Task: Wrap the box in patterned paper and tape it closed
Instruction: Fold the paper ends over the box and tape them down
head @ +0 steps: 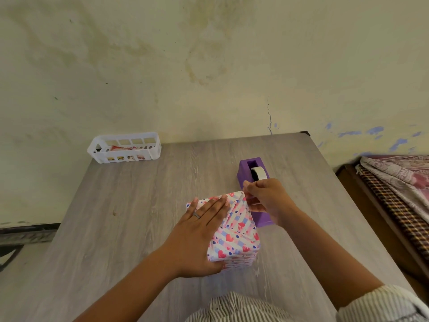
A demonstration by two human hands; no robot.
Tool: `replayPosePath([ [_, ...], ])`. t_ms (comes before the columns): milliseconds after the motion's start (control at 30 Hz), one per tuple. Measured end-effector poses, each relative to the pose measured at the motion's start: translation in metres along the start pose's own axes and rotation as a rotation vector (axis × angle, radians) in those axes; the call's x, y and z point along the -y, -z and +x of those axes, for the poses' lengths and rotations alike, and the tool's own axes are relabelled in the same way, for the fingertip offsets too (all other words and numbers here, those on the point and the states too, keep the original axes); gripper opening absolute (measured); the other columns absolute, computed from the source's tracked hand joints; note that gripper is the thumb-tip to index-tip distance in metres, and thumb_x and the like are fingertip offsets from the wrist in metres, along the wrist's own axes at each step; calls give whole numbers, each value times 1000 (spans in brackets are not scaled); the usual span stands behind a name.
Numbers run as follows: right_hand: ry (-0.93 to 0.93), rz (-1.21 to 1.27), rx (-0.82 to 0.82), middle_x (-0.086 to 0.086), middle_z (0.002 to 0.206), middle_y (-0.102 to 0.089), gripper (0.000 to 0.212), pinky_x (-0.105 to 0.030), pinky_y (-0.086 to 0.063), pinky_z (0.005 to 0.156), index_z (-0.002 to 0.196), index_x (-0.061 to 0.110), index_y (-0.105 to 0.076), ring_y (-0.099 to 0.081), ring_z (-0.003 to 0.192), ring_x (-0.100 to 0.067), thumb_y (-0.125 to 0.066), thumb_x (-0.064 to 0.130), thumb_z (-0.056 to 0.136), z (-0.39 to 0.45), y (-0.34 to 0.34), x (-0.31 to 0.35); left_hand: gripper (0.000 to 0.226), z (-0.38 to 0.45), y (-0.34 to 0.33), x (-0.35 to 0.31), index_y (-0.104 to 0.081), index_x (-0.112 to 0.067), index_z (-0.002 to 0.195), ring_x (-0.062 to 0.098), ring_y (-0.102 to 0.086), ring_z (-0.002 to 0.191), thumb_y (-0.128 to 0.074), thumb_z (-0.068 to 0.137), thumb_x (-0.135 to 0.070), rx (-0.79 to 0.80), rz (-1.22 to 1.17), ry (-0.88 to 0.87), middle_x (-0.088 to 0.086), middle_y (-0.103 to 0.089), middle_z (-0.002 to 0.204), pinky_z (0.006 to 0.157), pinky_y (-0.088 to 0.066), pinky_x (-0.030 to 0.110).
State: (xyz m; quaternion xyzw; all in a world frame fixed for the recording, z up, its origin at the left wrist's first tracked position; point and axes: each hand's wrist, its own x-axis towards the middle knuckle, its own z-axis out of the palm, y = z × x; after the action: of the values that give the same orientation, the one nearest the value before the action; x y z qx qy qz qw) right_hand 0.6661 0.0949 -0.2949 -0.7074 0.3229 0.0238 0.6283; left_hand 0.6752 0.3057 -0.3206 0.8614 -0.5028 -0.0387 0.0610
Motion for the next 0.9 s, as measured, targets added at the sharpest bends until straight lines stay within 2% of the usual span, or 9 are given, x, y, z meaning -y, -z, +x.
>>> replayPosePath([
  [100, 50, -99, 80, -10, 86, -69, 23, -22, -54, 61, 92, -1, -65, -66, 75, -17, -63, 21, 88, -1, 2, -4, 104, 1, -1, -1, 15, -24, 148, 16, 6, 145, -15, 70, -86, -3, -27, -7, -2, 4, 158, 112, 4, 40],
  [167, 62, -59, 81, -9, 82, -69, 17, -21, -53, 57, 93, -2, -65, -67, 71, -15, -58, 14, 92, -2, 4, -7, 104, 0, 0, 0, 10, -22, 149, 15, 4, 145, -15, 71, -86, -15, -7, -5, -1, 1, 159, 112, 2, 39],
  [300, 30, 61, -94, -13, 79, -67, 17, -33, -57, 57, 85, 4, -65, -63, 64, -22, -55, 13, 94, 8, 17, -22, 104, -1, -3, 0, -1, -17, 151, 14, -1, 144, -18, 74, -85, -28, 9, 13, 2, -5, 158, 111, -4, 37],
  [400, 47, -295, -333, -11, 78, -65, 17, -39, -51, 64, 81, 8, -61, -57, 65, -24, -62, 23, 88, 23, 35, -47, 107, 2, -4, -1, 10, -21, 150, 11, 9, 143, -29, 73, -84, -18, 14, 30, -3, 9, 158, 113, 6, 37],
  [467, -24, -415, -331, -10, 78, -64, 22, -37, -49, 61, 81, 9, -57, -55, 63, -23, -63, 30, 88, 27, 41, -60, 110, 3, -4, -2, 28, -29, 142, 5, 25, 139, -36, 70, -81, -5, -19, 38, -8, 26, 154, 112, 18, 34],
  [567, -107, -306, -260, -9, 74, -62, 22, -33, -47, 52, 79, 10, -55, -55, 58, -21, -62, 28, 89, 32, 44, -63, 107, 5, -2, -5, 37, -34, 135, 3, 34, 134, -32, 68, -80, 11, -31, 56, -10, 34, 149, 110, 23, 33],
  [700, -327, -60, -120, -10, 74, -58, 19, -30, -44, 52, 84, 6, -59, -51, 61, -21, -65, 24, 88, 38, 45, -52, 109, 4, -7, -4, 35, -34, 137, 3, 30, 136, -36, 68, -79, -21, -23, 59, -10, 29, 151, 110, 23, 31],
  [800, -416, 151, -54, -11, 81, -56, 9, -36, -54, 50, 91, 0, -61, -54, 67, -22, -64, 7, 87, 38, 49, -45, 110, 4, -9, -3, 34, -35, 138, 3, 27, 137, -39, 69, -79, -41, -20, 60, -9, 24, 153, 111, 21, 33],
  [900, -402, 267, -65, -13, 81, -53, 5, -45, -58, 66, 84, -3, -57, -56, 69, -25, -61, -3, 87, 38, 50, -41, 108, 3, -7, -5, 41, -38, 132, 0, 31, 135, -37, 69, -79, -43, -56, 67, -12, 28, 150, 111, 20, 34],
])
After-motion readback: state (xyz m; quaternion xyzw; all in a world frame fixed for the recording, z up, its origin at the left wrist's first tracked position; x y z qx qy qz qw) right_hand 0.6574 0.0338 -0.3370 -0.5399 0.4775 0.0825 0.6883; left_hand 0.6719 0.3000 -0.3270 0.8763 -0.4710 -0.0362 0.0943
